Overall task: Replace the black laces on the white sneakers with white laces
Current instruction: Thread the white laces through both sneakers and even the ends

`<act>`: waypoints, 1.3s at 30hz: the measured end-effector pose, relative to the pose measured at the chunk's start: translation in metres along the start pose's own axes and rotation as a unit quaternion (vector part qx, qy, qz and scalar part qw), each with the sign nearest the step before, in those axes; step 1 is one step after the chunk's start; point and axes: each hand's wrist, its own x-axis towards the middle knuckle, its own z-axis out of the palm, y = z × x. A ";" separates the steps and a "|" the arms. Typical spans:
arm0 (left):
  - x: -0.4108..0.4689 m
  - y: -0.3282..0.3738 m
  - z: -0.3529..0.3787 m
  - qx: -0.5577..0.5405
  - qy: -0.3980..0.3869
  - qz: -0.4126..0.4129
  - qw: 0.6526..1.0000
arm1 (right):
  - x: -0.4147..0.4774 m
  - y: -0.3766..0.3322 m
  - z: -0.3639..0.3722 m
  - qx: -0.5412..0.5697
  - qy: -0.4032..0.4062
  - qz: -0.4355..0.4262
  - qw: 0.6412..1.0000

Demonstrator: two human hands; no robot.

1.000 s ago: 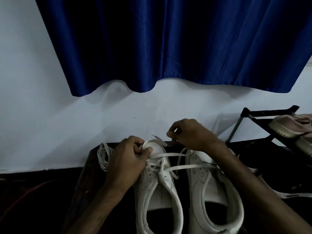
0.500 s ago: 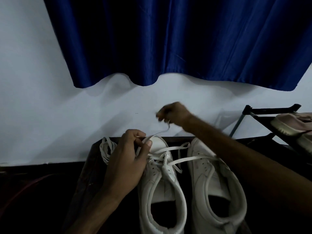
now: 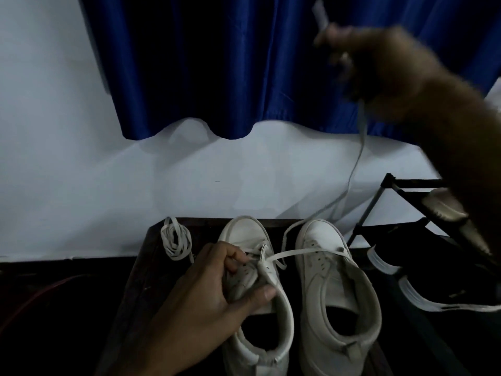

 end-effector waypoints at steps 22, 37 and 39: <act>0.004 -0.001 -0.007 -0.073 0.096 -0.096 0.988 | -0.086 0.120 0.075 -0.160 -0.254 0.008 0.954; 0.003 -0.004 -0.002 -0.156 0.100 -0.121 0.975 | -0.093 0.113 0.089 -0.340 -0.260 -0.060 0.902; 0.002 -0.001 -0.002 -0.161 0.096 -0.118 0.975 | -0.095 0.108 0.091 -0.323 -0.276 -0.052 0.904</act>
